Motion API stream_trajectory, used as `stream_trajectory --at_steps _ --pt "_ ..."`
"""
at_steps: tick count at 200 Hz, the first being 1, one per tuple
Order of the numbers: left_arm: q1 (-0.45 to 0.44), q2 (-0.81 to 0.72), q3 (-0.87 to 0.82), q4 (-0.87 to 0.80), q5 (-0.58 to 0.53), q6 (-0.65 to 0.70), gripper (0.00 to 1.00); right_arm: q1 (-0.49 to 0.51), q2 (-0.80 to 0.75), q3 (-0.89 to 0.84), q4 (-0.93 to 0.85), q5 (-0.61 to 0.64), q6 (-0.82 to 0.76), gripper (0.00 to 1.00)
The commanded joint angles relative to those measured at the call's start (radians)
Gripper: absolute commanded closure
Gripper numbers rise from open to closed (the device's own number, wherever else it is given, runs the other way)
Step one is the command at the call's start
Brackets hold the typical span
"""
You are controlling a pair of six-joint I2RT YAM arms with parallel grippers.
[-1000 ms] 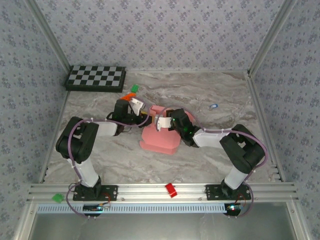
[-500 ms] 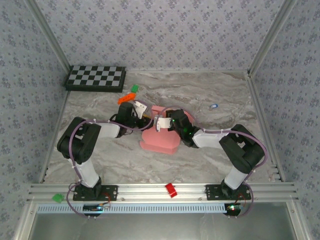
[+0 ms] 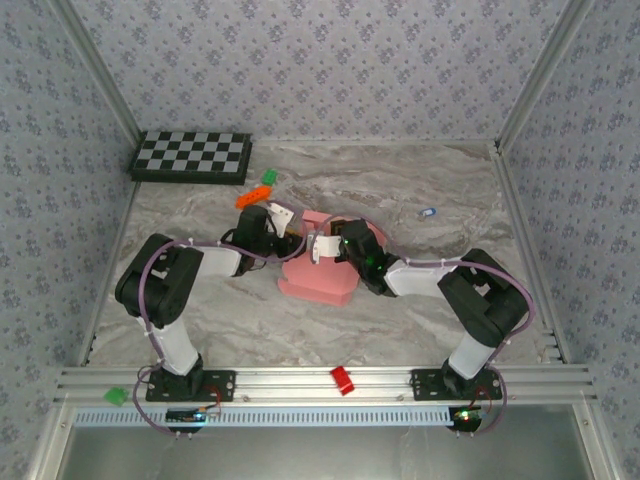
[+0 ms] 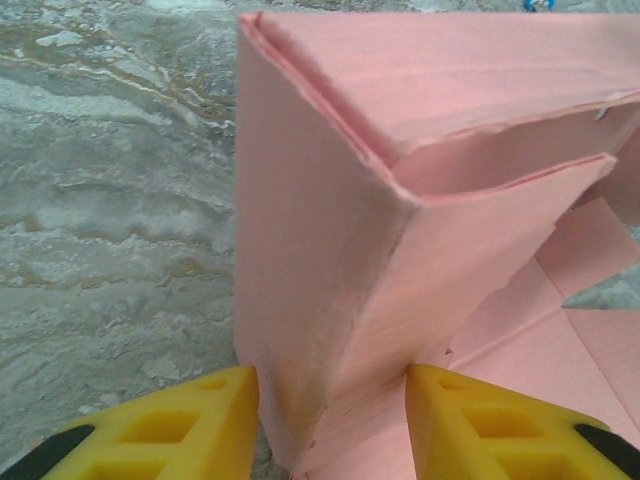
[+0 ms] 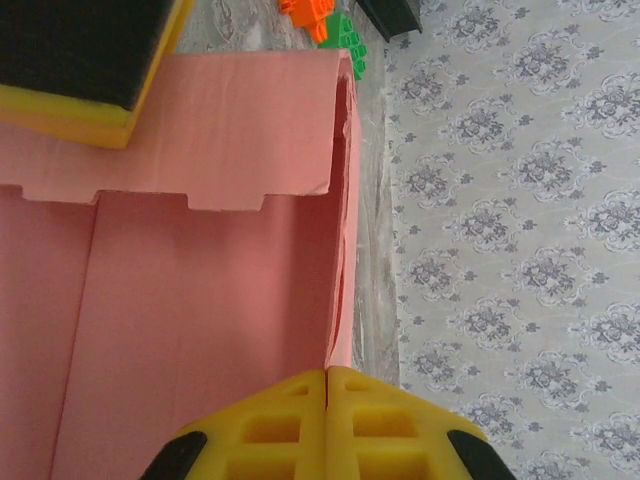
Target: Fold the paper box
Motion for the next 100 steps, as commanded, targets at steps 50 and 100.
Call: stream_trajectory --at_steps 50,100 --pt "-0.013 0.030 0.020 0.007 -0.103 -0.052 0.64 0.019 0.025 -0.002 0.015 0.015 -0.010 1.00" --pt "-0.019 0.034 0.035 0.014 -0.114 -0.052 0.62 0.021 0.027 0.003 0.004 0.010 -0.004 1.00"
